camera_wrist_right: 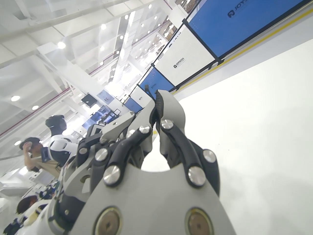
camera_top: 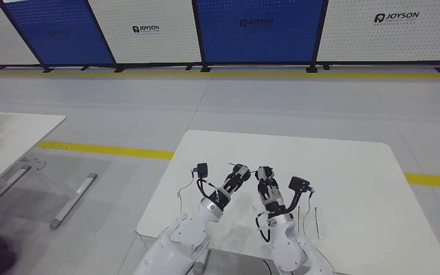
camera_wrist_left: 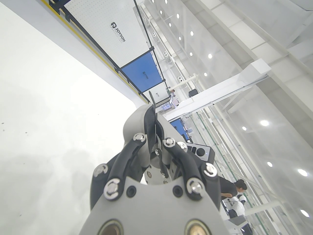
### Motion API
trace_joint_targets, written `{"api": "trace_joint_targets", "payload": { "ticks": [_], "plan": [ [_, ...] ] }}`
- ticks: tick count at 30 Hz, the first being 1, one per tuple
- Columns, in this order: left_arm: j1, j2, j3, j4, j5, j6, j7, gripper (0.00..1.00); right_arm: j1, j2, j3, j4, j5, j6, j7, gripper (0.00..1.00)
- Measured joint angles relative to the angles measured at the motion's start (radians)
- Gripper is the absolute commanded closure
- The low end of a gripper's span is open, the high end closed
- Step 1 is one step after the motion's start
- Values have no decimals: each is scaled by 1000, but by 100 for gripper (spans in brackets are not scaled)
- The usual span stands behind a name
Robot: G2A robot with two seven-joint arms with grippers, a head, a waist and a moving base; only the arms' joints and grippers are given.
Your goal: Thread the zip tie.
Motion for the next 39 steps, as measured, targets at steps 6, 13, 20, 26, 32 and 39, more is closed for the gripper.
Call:
{"api": "trace_joint_targets", "payload": {
  "ticks": [6,13,20,26,32,39],
  "plan": [
    [0,0,0,0,0,0,0,100,-8,-3,17,-8,23,5,-29,100],
    [0,0,0,0,0,0,0,100,-23,-4,26,-14,4,15,-45,100],
    [0,0,0,0,0,0,0,100,-33,-5,33,-25,-6,10,-43,98],
    [0,0,0,0,0,0,0,100,-39,-4,38,-31,-24,8,-37,77],
    [0,0,0,0,0,0,0,100,-45,-5,42,-38,-31,5,-31,74],
    [0,0,0,0,0,0,0,100,-54,-4,42,-41,-56,7,-17,73]
  ]
}}
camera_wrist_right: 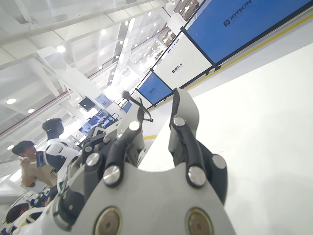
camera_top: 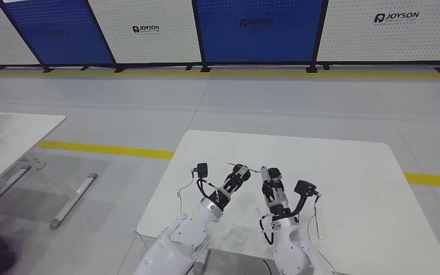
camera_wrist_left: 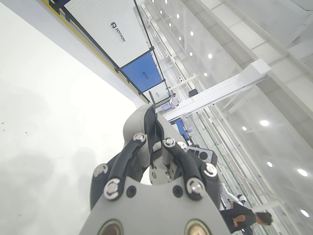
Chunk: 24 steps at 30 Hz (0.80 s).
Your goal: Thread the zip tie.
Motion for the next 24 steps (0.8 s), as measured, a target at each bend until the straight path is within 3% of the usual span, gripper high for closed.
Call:
{"api": "trace_joint_targets", "payload": {
  "ticks": [3,5,10,11,12,24],
  "plan": [
    [0,0,0,0,0,0,0,100,-4,1,0,1,-13,-4,8,76],
    [0,0,0,0,0,0,0,100,-7,1,1,0,-18,-7,9,84],
    [0,0,0,0,0,0,0,100,-12,3,6,-2,-27,-11,12,85],
    [0,0,0,0,0,0,0,100,-13,3,7,-3,-30,-11,14,88],
    [0,0,0,0,0,0,0,100,-13,3,7,-4,-31,-11,16,100],
    [0,0,0,0,0,0,0,100,-4,4,9,-17,-49,-6,63,100]
  ]
}}
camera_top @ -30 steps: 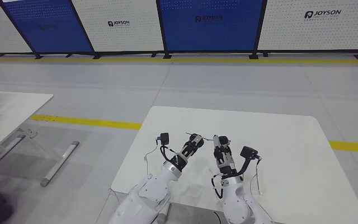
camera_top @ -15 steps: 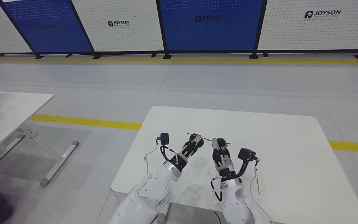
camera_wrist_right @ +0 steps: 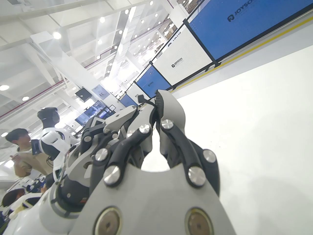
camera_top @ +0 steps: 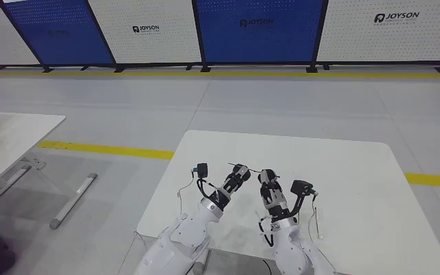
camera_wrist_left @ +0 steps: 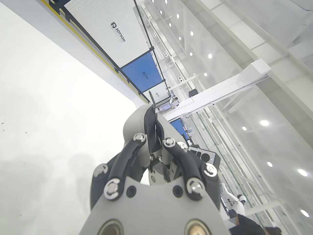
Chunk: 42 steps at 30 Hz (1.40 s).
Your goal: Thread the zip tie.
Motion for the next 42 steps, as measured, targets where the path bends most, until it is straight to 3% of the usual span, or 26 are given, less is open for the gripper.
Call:
{"api": "trace_joint_targets", "payload": {
  "ticks": [11,21,29,42],
  "plan": [
    [0,0,0,0,0,0,0,100,40,2,-1,41,12,-60,90,100],
    [0,0,0,0,0,0,0,100,55,-1,0,49,60,-62,128,100],
    [0,0,0,0,0,0,0,100,30,-1,1,23,-6,-8,39,100],
    [0,0,0,0,0,0,0,100,5,-2,-10,-15,-67,46,16,100]
  ]
}}
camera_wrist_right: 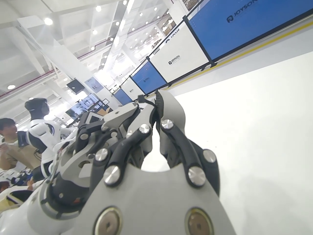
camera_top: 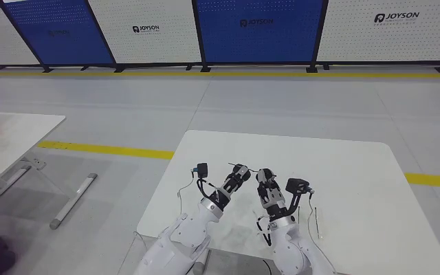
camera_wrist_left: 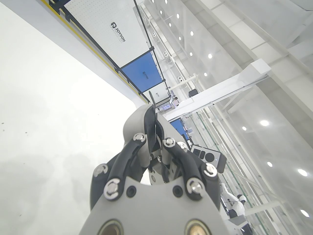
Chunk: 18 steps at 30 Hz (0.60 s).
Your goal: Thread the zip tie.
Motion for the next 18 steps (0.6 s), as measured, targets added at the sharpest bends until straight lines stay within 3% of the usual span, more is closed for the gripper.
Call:
{"api": "trace_joint_targets", "payload": {
  "ticks": [15,18],
  "plan": [
    [-10,-4,15,10,81,21,34,100,-16,3,14,-23,-15,4,8,100],
    [-9,-4,16,9,85,21,34,95,-17,4,15,-23,-17,5,9,100]
  ]
}}
